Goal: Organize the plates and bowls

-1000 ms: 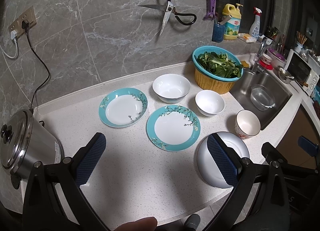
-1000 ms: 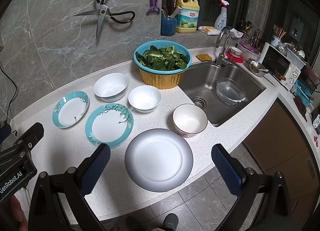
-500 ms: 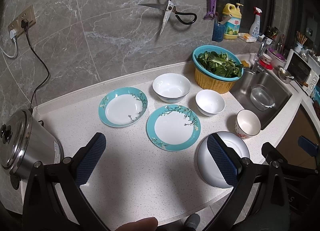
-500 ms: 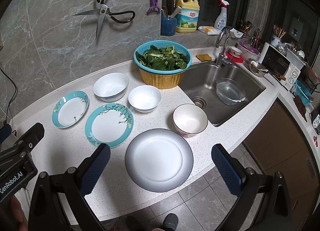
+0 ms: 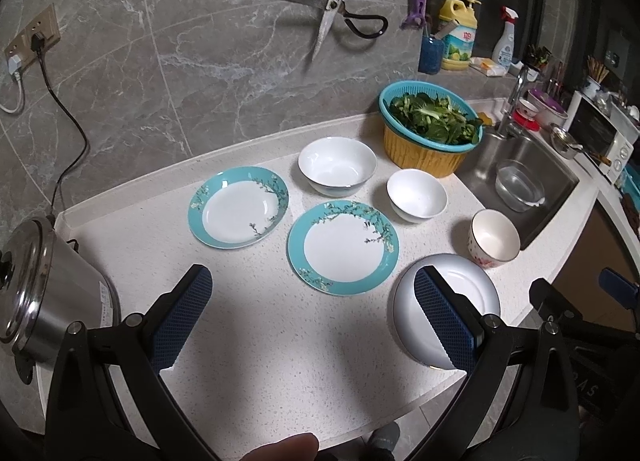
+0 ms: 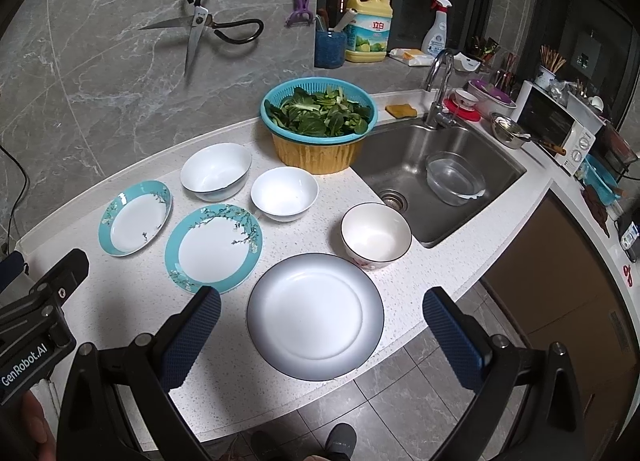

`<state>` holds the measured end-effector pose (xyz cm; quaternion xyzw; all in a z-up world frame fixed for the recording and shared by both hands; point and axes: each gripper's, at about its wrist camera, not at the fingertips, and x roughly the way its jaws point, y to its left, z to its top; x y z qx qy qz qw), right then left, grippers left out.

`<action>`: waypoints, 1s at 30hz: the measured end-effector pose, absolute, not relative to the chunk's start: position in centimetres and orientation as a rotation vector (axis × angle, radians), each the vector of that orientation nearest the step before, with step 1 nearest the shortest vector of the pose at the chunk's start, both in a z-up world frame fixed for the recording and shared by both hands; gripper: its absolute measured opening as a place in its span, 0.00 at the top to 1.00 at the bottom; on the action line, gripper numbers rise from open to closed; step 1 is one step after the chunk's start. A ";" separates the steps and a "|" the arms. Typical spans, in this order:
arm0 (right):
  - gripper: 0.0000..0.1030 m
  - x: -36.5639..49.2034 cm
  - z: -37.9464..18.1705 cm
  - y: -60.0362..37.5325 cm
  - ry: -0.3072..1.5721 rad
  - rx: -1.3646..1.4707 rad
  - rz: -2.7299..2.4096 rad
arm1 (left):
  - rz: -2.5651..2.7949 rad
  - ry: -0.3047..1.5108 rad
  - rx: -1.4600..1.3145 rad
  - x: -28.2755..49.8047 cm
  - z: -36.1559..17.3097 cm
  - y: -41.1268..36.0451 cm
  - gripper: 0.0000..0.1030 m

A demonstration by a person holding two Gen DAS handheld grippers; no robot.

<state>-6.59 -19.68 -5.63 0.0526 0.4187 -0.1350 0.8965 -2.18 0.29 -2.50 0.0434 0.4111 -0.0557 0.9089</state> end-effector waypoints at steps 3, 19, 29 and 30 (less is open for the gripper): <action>0.00 -6.5 -6.2 -19.8 0.878 0.118 -0.297 | -0.140 0.881 0.093 -1.5 -4.0 0.4 0.00; 0.00 -7.0 -17.5 -28.2 0.923 0.355 -0.079 | -0.443 1.197 -0.096 1.2 -22.8 -1.7 0.01; 0.07 -0.9 -26.5 -38.4 1.018 0.575 0.194 | -0.348 1.321 -0.111 4.4 -28.1 -7.7 0.03; 0.07 -0.4 -27.3 -39.0 1.035 0.598 0.215 | -0.337 1.321 -0.104 4.5 -28.5 -8.0 0.03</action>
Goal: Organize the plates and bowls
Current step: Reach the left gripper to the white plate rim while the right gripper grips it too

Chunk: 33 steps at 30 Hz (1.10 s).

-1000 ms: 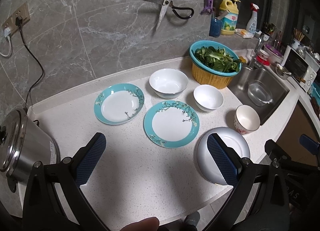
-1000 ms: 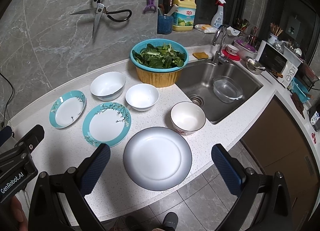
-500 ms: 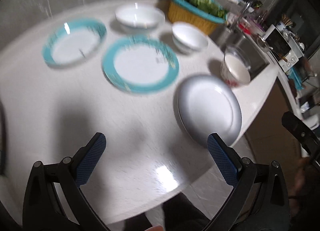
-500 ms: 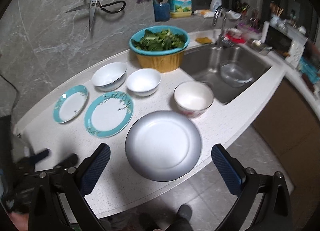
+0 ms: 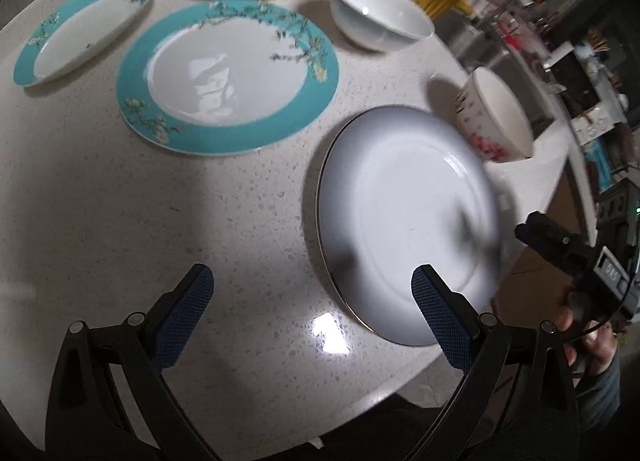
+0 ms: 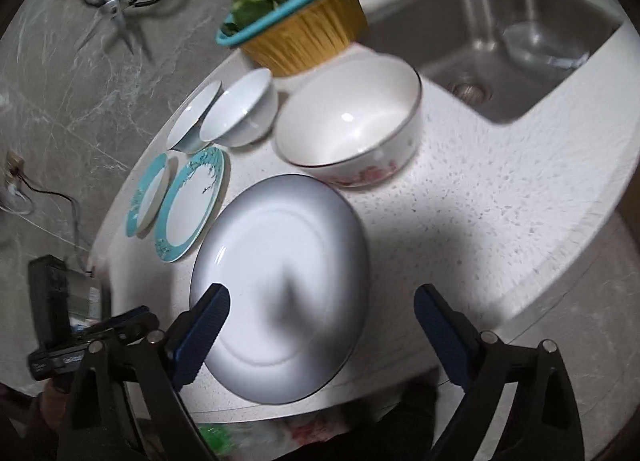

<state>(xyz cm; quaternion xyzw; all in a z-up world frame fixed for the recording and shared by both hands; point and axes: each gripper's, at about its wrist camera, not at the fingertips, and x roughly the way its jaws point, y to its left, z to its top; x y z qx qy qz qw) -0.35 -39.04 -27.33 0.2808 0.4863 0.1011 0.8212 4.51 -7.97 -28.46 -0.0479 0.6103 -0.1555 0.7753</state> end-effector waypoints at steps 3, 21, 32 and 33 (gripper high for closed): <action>0.07 0.2 -28.5 -39.7 1.061 0.609 0.254 | -0.303 1.276 -0.087 4.6 -28.8 -8.8 0.03; 0.00 2.9 -28.1 -37.2 1.150 0.462 0.413 | -0.378 1.298 -0.085 7.7 -30.4 -10.5 0.04; 0.23 3.2 -28.3 -36.6 1.166 0.453 0.443 | -0.426 1.264 -0.118 9.2 -29.8 -10.8 0.08; 0.23 3.2 -28.3 -36.5 1.168 0.439 0.442 | -0.426 1.265 -0.088 9.1 -29.8 -11.2 0.11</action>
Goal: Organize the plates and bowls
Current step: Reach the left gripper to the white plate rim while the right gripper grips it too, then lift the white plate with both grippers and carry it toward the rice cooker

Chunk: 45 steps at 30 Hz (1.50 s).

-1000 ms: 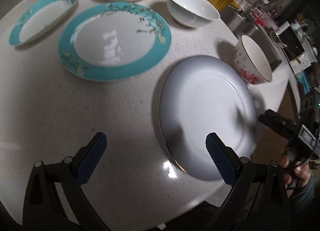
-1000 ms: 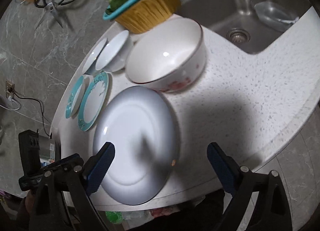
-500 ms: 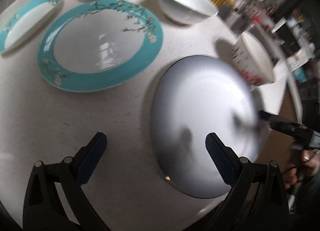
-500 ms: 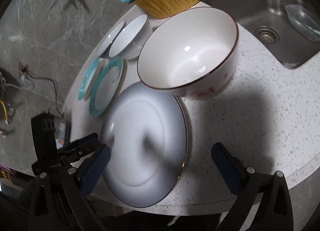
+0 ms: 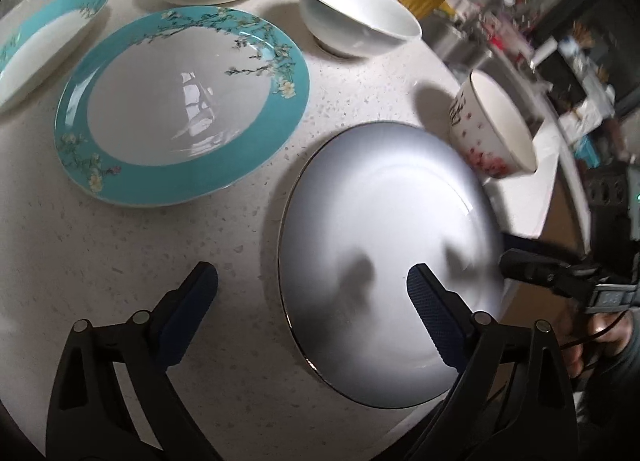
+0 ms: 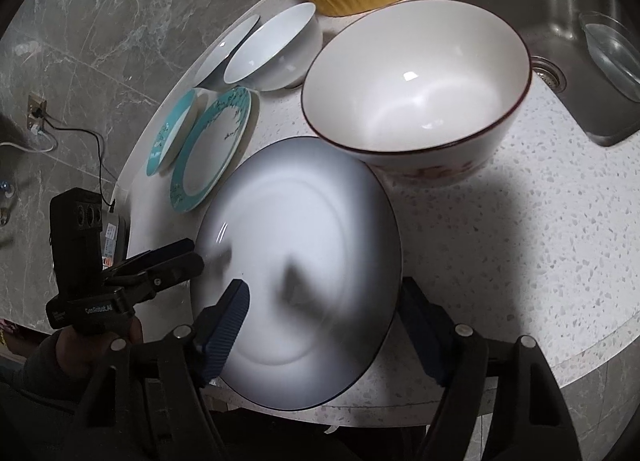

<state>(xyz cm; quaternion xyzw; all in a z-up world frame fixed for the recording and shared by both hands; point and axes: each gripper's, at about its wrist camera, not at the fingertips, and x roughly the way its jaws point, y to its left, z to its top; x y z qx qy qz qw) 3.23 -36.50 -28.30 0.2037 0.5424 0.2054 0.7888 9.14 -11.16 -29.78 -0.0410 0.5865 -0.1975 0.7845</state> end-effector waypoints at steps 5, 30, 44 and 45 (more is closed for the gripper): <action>0.23 3.3 -28.0 -35.6 1.182 0.381 0.423 | -0.437 1.252 -0.075 9.2 -29.8 -11.5 0.29; 0.78 4.0 -28.7 -36.9 1.262 0.404 0.331 | -0.399 1.352 -0.119 8.5 -30.5 -8.5 0.72; 0.76 4.1 -28.7 -36.2 1.281 0.382 0.326 | -0.432 1.363 -0.047 8.8 -30.1 -9.2 0.74; 0.78 4.1 -28.9 -36.6 1.278 0.408 0.336 | -0.434 1.363 -0.045 8.9 -30.1 -9.2 0.74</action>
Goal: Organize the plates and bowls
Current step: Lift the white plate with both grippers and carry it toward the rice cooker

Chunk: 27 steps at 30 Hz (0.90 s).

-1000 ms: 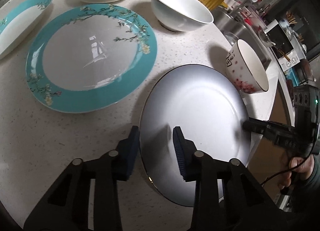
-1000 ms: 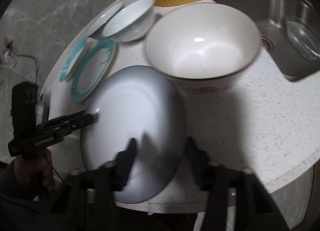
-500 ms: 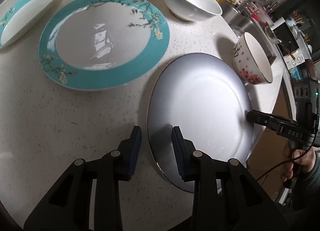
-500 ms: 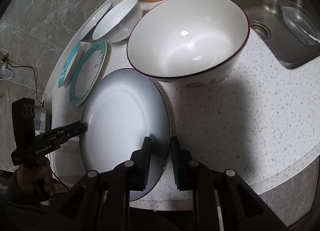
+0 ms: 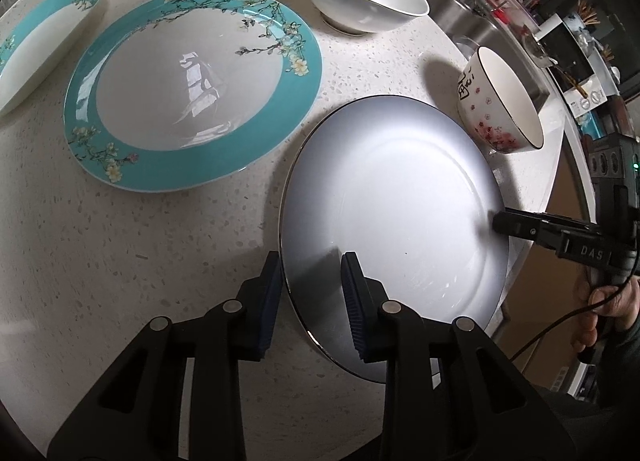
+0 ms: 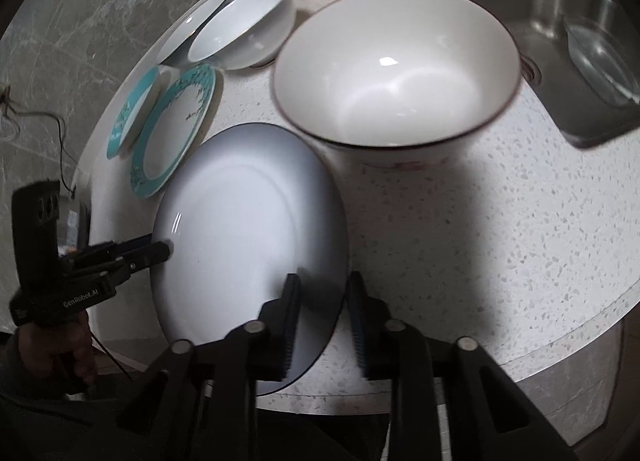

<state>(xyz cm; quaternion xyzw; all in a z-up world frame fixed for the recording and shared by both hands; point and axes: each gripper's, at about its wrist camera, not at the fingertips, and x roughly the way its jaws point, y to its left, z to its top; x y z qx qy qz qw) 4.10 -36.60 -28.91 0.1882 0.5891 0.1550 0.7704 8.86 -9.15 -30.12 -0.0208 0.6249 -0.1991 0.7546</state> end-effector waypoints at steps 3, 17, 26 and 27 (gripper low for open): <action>0.80 4.0 -29.4 -37.5 1.270 0.474 0.374 | -0.447 1.364 -0.047 9.1 -30.2 -9.1 0.75; 0.85 3.9 -30.3 -39.2 1.252 0.633 0.434 | -0.479 1.394 -0.142 9.7 -30.3 -7.2 0.82; 0.85 4.0 -30.4 -39.4 1.262 0.637 0.432 | -0.477 1.399 -0.167 9.3 -30.3 -6.9 0.83; 0.85 4.1 -30.4 -39.3 1.263 0.634 0.431 | -0.476 1.399 -0.166 9.3 -30.3 -7.0 0.83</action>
